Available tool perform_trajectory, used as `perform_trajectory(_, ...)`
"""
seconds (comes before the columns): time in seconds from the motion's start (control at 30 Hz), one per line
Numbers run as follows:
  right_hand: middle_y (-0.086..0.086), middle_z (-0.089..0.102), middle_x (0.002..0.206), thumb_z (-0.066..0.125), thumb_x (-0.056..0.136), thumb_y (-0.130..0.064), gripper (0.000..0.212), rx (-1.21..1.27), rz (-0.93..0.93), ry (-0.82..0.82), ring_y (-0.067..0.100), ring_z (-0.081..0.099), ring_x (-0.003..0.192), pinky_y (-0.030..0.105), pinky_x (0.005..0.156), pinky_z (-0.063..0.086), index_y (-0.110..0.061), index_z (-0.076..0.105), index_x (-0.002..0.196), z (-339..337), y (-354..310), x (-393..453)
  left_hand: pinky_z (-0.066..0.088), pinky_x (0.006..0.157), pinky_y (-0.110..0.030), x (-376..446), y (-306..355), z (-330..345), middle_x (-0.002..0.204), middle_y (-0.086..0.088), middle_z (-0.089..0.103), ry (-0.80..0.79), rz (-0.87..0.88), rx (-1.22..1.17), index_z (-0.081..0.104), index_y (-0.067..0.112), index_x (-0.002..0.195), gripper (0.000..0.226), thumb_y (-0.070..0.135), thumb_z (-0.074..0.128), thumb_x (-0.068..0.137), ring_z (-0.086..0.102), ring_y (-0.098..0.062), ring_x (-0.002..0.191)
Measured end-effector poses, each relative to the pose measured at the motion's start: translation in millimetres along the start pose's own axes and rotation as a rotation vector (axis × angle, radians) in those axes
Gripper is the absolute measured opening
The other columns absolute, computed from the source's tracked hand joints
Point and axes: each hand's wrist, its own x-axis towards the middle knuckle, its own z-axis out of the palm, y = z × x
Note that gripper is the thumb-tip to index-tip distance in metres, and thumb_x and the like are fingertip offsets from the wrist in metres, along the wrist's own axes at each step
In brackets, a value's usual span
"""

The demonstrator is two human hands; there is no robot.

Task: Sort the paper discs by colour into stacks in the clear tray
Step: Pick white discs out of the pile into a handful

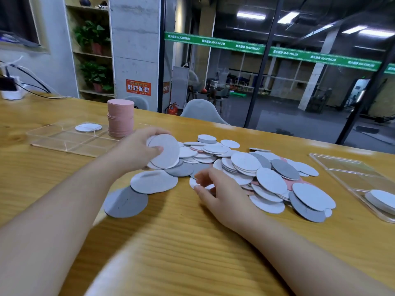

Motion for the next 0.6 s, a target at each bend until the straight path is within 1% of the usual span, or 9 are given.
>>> perform_trajectory(0.07, -0.015, 0.053, 0.106, 0.049, 0.095, -0.031, 0.018, -0.025, -0.018, -0.031, -0.001, 0.053, 0.092, 0.02, 0.089, 0.043, -0.027, 0.052, 0.113, 0, -2, -1, 0.057, 0.071, -0.039, 2, -4, -5, 0.12, 0.006, 0.053, 0.002, -0.033, 0.027, 0.057, 0.044, 0.11, 0.034, 0.015, 0.056, 0.093, 0.059, -0.022, 0.092)
perform_trajectory(0.13, -0.017, 0.052, 0.105, 0.049, 0.095, -0.031, 0.017, -0.027, -0.012, -0.042, -0.003, 0.053, 0.089, 0.018, 0.088, 0.043, -0.028, 0.051, 0.112, -1, -2, -2, 0.052, 0.067, -0.034, 3, -7, -7, 0.118, 0.005, 0.053, -0.003, -0.057, 0.007, 0.057, 0.043, 0.113, 0.034, 0.015, 0.056, 0.093, 0.057, -0.021, 0.09)
perform_trajectory(0.17, -0.017, 0.052, 0.104, 0.049, 0.095, -0.031, 0.016, -0.023, -0.007, -0.042, -0.005, 0.052, 0.089, 0.016, 0.087, 0.042, -0.029, 0.051, 0.112, -1, -1, -2, 0.048, 0.064, -0.032, 4, -8, -6, 0.117, 0.004, 0.054, -0.008, -0.072, -0.013, 0.057, 0.042, 0.113, 0.034, 0.015, 0.056, 0.093, 0.055, -0.021, 0.091)
perform_trajectory(0.2, -0.017, 0.052, 0.104, 0.049, 0.095, -0.032, 0.016, -0.02, -0.002, -0.043, -0.006, 0.052, 0.089, 0.014, 0.085, 0.041, -0.03, 0.051, 0.111, -1, -1, -3, 0.047, 0.065, -0.031, 4, -9, -4, 0.116, 0.002, 0.055, -0.014, -0.089, -0.038, 0.058, 0.041, 0.113, 0.033, 0.014, 0.056, 0.093, 0.055, -0.023, 0.094)
perform_trajectory(0.27, -0.018, 0.051, 0.104, 0.049, 0.095, -0.032, 0.017, -0.027, 0.009, -0.046, -0.008, 0.051, 0.087, 0.008, 0.079, 0.039, -0.031, 0.05, 0.112, -2, 1, -3, 0.051, 0.072, -0.038, 3, -11, 2, 0.116, -0.002, 0.057, -0.031, -0.124, -0.105, 0.058, 0.037, 0.116, 0.034, 0.012, 0.055, 0.093, 0.057, -0.027, 0.1)
perform_trajectory(0.33, -0.019, 0.05, 0.103, 0.05, 0.095, -0.032, 0.019, -0.037, 0.015, -0.048, -0.008, 0.051, 0.086, 0.005, 0.076, 0.037, -0.029, 0.05, 0.114, -3, 0, -3, 0.055, 0.078, -0.042, 3, -10, 8, 0.119, -0.003, 0.056, -0.049, -0.148, -0.161, 0.058, 0.032, 0.12, 0.034, 0.01, 0.054, 0.093, 0.057, -0.026, 0.102)
perform_trajectory(0.43, -0.016, 0.05, 0.107, 0.053, 0.094, -0.034, 0.026, -0.046, 0.022, -0.061, -0.004, 0.052, 0.096, 0.01, 0.082, 0.037, -0.028, 0.049, 0.118, -3, -1, -4, 0.059, 0.071, -0.041, 0, -4, 15, 0.118, -0.005, 0.055, -0.09, -0.182, -0.258, 0.058, 0.028, 0.119, 0.033, 0.008, 0.054, 0.093, 0.059, -0.024, 0.098)
perform_trajectory(0.53, -0.017, 0.046, 0.109, 0.06, 0.088, -0.041, 0.038, -0.064, 0.024, -0.083, -0.002, 0.051, 0.105, 0.014, 0.089, 0.038, -0.026, 0.049, 0.121, -3, -2, -6, 0.059, 0.07, -0.039, -3, 1, 24, 0.116, -0.006, 0.056, -0.148, -0.196, -0.299, 0.057, 0.03, 0.116, 0.032, 0.006, 0.053, 0.094, 0.061, -0.022, 0.094)
perform_trajectory(0.6, -0.014, 0.049, 0.11, 0.065, 0.082, -0.049, 0.048, -0.103, 0.02, -0.097, 0.003, 0.05, 0.108, 0.022, 0.095, 0.041, -0.023, 0.05, 0.12, -4, -4, -7, 0.058, 0.067, -0.036, -6, 4, 29, 0.117, -0.005, 0.056, -0.176, -0.192, -0.306, 0.056, 0.03, 0.115, 0.032, 0.006, 0.052, 0.094, 0.061, -0.02, 0.091)
